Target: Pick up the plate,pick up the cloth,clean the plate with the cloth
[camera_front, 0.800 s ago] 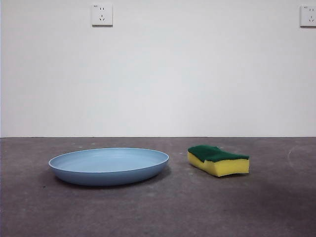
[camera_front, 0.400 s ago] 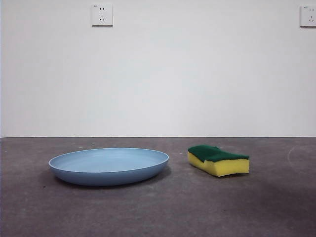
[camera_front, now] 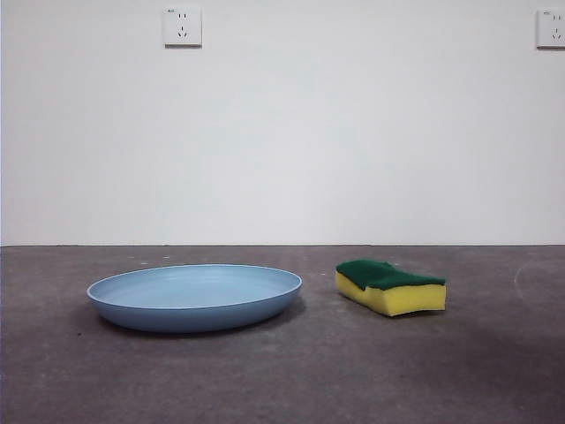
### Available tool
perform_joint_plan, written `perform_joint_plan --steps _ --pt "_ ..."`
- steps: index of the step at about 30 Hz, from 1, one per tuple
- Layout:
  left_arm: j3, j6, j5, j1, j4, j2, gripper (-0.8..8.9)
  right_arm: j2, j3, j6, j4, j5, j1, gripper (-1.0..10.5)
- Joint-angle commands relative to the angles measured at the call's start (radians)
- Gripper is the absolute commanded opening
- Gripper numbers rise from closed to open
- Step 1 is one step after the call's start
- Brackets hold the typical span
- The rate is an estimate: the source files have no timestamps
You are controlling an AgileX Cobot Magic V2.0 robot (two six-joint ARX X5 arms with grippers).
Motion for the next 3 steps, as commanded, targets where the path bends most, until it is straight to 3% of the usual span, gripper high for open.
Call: perform_joint_plan --steps 1,3 --pt "-0.013 0.001 0.002 0.003 0.001 -0.003 -0.01 0.000 -0.011 0.009 -0.012 0.003 0.001 0.0" --pt "-0.013 0.001 0.002 0.003 0.001 -0.003 -0.01 0.000 -0.011 0.009 -0.012 0.003 0.001 0.0"
